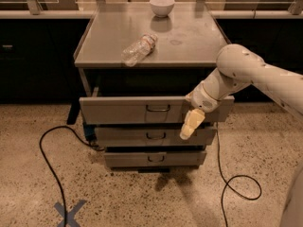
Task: Close top drawer
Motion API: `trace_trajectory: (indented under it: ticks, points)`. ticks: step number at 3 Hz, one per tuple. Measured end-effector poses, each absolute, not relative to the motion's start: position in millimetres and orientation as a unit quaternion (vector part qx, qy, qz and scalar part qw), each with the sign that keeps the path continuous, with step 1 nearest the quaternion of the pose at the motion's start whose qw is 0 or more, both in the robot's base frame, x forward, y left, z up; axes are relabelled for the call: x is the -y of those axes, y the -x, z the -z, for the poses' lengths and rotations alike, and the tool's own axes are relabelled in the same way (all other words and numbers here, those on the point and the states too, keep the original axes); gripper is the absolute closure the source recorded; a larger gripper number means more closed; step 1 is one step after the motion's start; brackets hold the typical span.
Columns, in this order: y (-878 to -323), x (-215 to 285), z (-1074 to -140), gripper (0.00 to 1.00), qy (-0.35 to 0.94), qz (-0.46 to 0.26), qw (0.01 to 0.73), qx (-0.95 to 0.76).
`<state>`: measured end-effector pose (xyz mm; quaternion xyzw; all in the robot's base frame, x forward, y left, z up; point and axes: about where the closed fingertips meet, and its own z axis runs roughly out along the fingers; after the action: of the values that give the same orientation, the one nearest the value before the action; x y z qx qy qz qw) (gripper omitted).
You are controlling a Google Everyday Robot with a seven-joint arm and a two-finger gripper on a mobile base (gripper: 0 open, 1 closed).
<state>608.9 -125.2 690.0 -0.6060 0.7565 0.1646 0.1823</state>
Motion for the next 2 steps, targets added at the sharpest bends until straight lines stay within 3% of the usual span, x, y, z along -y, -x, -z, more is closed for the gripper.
trace_trajectory:
  ticks: [2]
  points:
    - [-634,119,-678,0.0,0.611,-0.157,0.179,-0.755]
